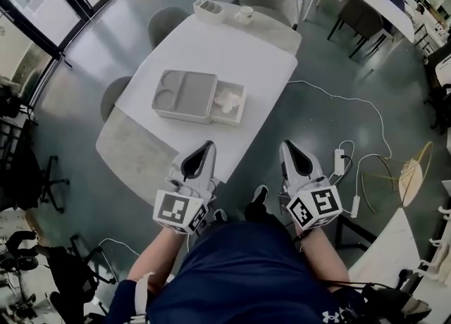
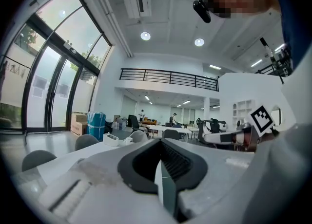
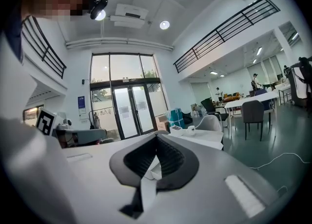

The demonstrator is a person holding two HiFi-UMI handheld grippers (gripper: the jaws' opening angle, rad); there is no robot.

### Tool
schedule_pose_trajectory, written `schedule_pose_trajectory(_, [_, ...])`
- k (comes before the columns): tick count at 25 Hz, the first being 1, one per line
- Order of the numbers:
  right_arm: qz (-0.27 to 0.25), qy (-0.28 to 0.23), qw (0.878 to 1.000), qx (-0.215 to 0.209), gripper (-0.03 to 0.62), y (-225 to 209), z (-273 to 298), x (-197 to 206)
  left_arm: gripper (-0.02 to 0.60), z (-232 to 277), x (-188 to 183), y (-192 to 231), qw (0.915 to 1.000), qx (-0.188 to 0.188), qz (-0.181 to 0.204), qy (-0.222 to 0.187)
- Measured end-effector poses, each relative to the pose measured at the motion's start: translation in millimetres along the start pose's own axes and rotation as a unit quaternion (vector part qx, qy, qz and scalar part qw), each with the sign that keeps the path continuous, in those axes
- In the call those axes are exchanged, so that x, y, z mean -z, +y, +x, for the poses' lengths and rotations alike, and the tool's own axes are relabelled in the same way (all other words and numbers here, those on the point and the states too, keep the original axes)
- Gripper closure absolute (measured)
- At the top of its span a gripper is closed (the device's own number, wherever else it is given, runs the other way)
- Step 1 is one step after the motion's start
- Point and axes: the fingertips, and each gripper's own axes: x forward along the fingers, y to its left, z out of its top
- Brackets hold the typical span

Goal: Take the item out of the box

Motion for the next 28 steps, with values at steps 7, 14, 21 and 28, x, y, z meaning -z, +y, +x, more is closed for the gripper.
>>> schedule_pose_trajectory(7, [0.014,0.005,0.999,-0.040,0.592,-49,24,-13,0.580,52,-4,-9,0.9990,-0.041,0.012,0.009])
schedule_pose_trajectory(14, [0.026,0.021,0.997,-0.064,0.592,-84,48,-17,0.580,76,1,6,0.9952,-0.094,0.012,0.023])
schedule_pose_trajectory(21, [0.030,0.034,0.997,-0.069,0.592,-91,83,-10,0.580,96,23,36,0.9935,-0.101,0.010,0.053])
schedule_pose_trajectory(28, [0.010,0.039,0.998,-0.045,0.592,-84,117,-23,0.563,126,51,77,0.9929,-0.074,-0.007,0.093])
